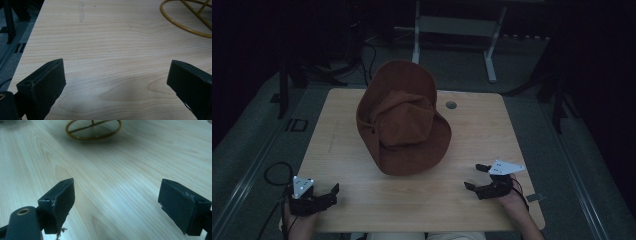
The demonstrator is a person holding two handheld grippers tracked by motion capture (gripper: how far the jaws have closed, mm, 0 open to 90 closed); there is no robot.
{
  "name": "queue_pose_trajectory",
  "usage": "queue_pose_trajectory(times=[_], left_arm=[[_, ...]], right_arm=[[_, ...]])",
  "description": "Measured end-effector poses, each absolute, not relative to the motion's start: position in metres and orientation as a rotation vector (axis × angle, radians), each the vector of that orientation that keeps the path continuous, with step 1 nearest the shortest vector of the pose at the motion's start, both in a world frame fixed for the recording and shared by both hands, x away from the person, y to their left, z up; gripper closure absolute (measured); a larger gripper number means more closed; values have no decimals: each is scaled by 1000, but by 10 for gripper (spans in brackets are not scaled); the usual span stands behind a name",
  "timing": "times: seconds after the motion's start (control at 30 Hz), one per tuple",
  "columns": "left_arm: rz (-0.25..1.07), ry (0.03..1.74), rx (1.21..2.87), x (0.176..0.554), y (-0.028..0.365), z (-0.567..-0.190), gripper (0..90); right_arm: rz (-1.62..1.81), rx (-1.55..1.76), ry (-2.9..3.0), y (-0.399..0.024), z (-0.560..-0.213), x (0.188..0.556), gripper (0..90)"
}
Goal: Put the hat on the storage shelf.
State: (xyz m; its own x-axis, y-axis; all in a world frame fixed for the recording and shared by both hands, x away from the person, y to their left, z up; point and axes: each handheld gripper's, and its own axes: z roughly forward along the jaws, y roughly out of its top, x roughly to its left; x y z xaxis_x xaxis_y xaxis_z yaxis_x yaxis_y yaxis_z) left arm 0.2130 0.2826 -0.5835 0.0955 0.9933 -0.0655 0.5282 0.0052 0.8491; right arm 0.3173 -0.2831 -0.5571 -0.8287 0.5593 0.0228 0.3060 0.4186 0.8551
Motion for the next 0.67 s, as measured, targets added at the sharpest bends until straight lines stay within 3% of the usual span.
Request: queue_pose_trajectory(times=[0.67], left_arm=[[783,1525,1631,212,283,-584,24]], right_arm=[[1307,812,2404,-315,-570,307,140]])
